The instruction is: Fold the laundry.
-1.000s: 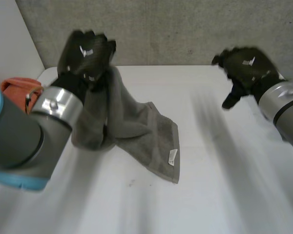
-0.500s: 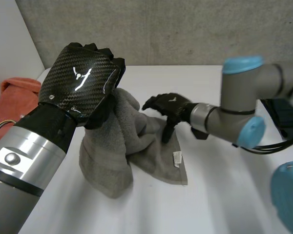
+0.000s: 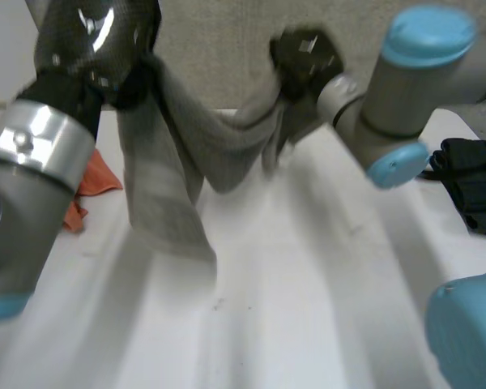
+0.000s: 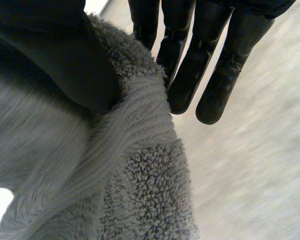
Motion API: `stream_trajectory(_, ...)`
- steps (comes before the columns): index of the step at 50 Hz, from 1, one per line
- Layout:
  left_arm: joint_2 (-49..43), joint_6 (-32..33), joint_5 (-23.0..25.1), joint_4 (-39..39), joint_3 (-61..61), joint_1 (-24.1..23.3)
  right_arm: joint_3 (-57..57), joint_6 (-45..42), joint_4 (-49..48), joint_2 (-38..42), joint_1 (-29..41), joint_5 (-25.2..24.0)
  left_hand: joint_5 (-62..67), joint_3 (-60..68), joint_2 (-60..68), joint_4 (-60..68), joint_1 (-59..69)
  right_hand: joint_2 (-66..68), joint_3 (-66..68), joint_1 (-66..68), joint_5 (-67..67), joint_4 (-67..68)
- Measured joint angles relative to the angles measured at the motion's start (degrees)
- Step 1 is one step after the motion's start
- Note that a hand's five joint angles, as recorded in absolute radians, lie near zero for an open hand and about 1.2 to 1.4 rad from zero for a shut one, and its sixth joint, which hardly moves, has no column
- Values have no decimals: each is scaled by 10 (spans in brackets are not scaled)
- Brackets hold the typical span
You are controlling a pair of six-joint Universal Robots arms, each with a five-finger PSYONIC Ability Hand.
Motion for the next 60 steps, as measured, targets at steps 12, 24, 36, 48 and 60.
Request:
stream_trajectory(12,-117,15,0,30,92,23,249,-94,10,-214,-39,8,0,0,0,0,0,0,0,0,7,0)
stream_trajectory(24,-145,20,-5,-50,-96,-24,664,-314,32,-312,-59,-7,0,0,0,0,0,0,0,0,7,0)
stream_trajectory(36,-133,14,-41,-251,-127,-74,820,-378,16,-370,-104,-7,-381,-413,-418,-417,-392,-470,-467,-380,-450,-471)
stream_trajectory(48,-91,1,-71,-230,-21,41,767,-222,-58,-433,-128,-17,-501,-529,-534,-535,-493,-530,-540,-431,-515,-534)
stream_trajectory(60,-219,-11,60,-230,51,127,655,-191,64,-323,-151,-22,-453,-490,-492,-494,-453,-524,-518,-429,-493,-525)
